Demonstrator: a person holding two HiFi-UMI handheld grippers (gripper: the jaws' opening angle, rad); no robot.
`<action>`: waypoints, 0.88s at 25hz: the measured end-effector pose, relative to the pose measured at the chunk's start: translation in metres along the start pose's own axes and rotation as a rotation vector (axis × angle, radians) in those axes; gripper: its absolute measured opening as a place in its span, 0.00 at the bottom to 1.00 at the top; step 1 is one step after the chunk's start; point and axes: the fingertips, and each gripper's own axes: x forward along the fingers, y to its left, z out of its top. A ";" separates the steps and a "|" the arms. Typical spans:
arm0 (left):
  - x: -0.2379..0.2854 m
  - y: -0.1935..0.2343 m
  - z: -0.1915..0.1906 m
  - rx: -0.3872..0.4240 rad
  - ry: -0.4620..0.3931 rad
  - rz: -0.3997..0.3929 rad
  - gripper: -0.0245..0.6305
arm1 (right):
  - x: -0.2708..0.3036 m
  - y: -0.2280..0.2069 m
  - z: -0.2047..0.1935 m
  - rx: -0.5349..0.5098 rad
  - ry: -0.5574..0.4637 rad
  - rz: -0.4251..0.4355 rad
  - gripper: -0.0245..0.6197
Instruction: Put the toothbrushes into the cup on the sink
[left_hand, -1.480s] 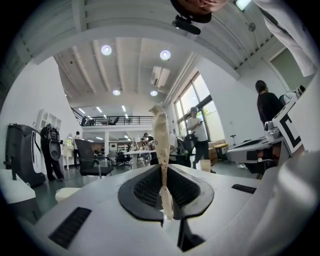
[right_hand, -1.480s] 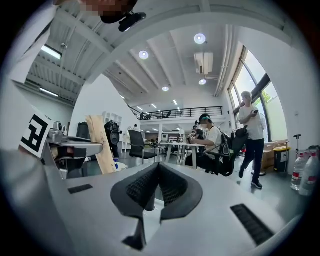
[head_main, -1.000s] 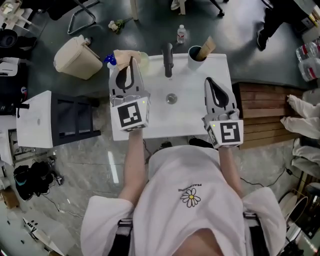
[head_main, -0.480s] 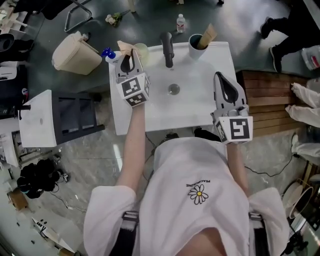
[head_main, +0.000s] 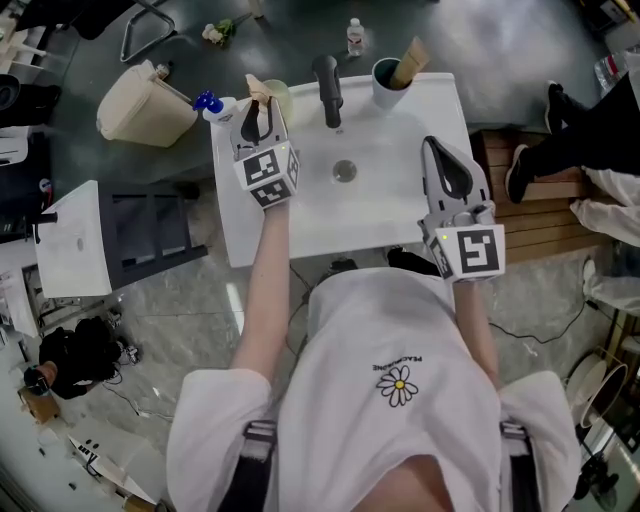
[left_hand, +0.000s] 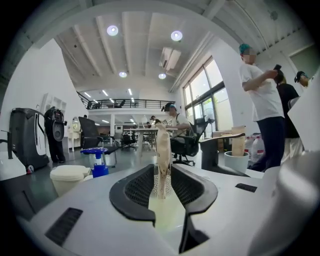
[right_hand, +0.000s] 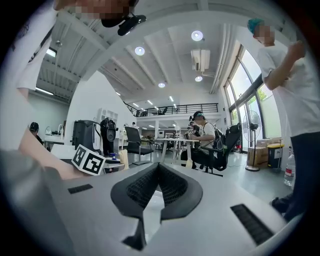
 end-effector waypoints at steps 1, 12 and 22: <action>0.000 -0.001 0.000 -0.005 -0.002 -0.004 0.19 | 0.001 0.000 0.000 0.001 -0.001 0.003 0.05; -0.002 0.002 0.032 -0.019 -0.084 0.014 0.19 | 0.009 0.008 0.000 -0.005 -0.003 0.041 0.05; -0.034 -0.001 0.128 0.102 -0.274 0.034 0.14 | 0.018 0.002 0.016 -0.013 -0.064 0.038 0.05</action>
